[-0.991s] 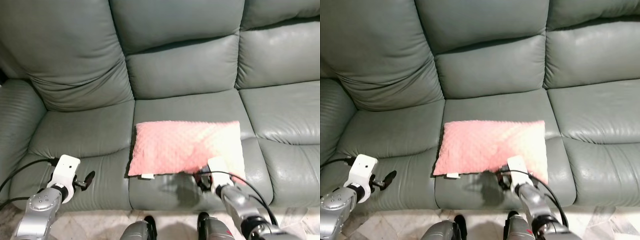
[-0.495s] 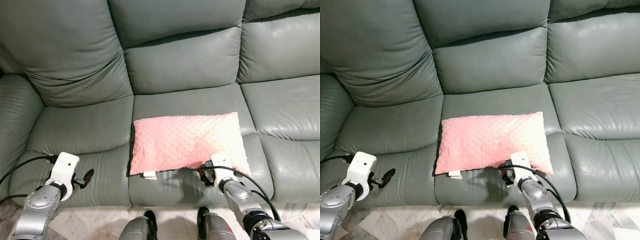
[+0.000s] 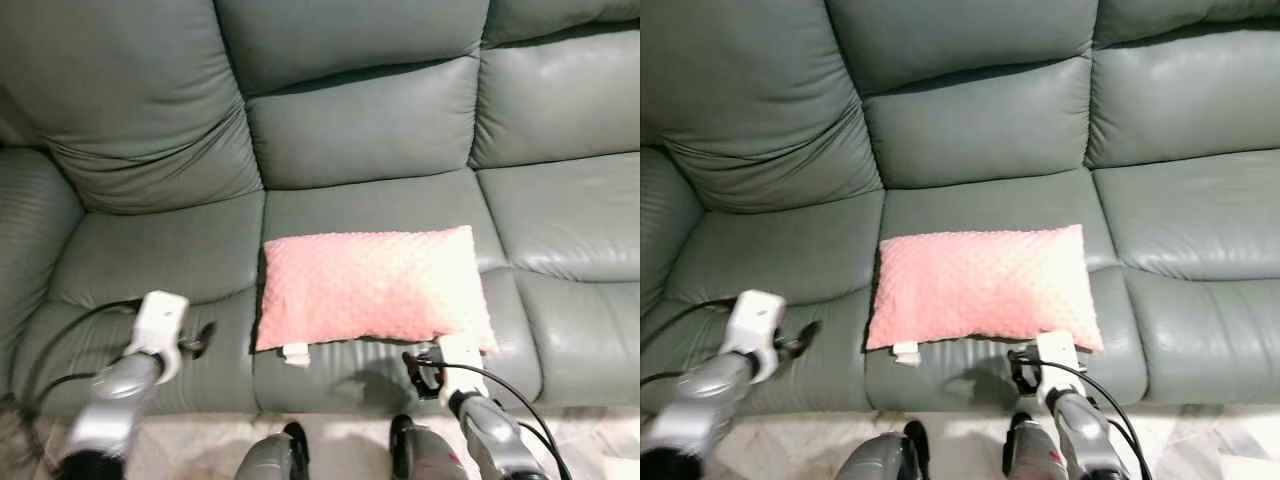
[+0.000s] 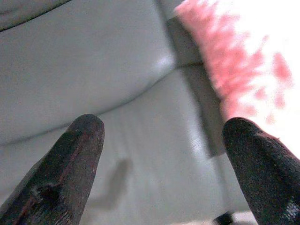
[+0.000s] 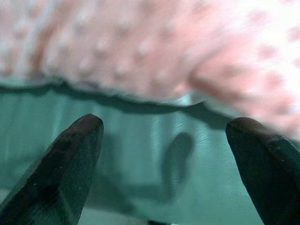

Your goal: Move the pillow to the sofa

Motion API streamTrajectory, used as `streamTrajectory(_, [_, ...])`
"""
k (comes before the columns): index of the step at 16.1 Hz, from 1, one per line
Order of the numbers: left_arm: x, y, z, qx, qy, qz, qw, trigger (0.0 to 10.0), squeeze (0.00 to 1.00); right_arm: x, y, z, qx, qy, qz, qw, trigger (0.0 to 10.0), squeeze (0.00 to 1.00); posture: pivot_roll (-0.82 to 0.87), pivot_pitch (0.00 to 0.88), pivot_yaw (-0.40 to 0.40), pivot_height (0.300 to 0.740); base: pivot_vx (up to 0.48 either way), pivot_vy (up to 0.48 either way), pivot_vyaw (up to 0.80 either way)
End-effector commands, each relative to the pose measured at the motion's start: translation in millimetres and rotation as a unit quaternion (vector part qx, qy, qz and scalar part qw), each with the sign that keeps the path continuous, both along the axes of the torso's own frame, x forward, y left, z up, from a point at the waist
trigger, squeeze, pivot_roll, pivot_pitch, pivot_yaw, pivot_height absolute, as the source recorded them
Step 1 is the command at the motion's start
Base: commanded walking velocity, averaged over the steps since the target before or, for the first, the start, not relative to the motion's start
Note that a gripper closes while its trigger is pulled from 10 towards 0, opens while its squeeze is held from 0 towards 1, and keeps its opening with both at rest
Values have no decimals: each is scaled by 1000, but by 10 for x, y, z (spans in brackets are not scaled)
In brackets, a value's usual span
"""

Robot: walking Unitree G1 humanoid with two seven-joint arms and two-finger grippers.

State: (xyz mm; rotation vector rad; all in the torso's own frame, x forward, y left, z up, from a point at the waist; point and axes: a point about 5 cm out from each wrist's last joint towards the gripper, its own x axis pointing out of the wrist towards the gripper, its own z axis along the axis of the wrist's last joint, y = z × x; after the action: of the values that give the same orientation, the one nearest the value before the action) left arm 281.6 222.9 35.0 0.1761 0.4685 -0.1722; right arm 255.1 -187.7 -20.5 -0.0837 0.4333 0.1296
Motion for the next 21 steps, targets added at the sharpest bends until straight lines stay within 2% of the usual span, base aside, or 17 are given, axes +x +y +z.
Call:
streamTrajectory(1, [-39,38,-93,7,14,13,1000,10000,0,-47,34,-4,13,-11,-4,1000,10000,0,-99,186,135,740,0,0,0])
streamTrajectory(5, [120,-119,-155,-12,10,29,999,10000,0,-37,29,132,14,-56,-23,998,10000,0,-189,102,114,740,0,0,0])
streamTrajectory(8, [192,-169,-189,-17,16,47,999,10000,0,-7,3,232,12,-73,-27,997,10000,0,-264,61,106,740,0,0,0])
streamTrajectory(9, [217,-163,-196,-13,19,63,998,10000,0,-4,-17,296,25,-83,-40,995,10000,0,-281,53,101,740,0,0,0])
streamTrajectory(10, [254,-172,-195,-2,23,77,997,10000,0,-12,-16,375,52,-89,-50,993,10000,0,-298,54,99,740,0,0,0])
streamTrajectory(11, [284,-232,-207,-16,37,83,996,10000,0,-58,33,451,70,-84,-46,993,10000,0,-320,68,99,740,0,0,0])
streamTrajectory(15, [312,-384,-219,-29,47,65,996,10000,0,-184,127,537,87,-79,-45,992,10000,0,-351,109,112,740,0,0,0])
streamTrajectory(18, [286,-400,-266,-26,62,70,995,10000,0,-253,160,658,91,-69,-34,993,10000,0,-376,148,108,740,0,0,0])
streamTrajectory(21, [246,-449,-330,-19,83,84,993,10000,0,-398,220,817,137,-56,-42,988,10000,0,-387,207,97,740,0,0,0])
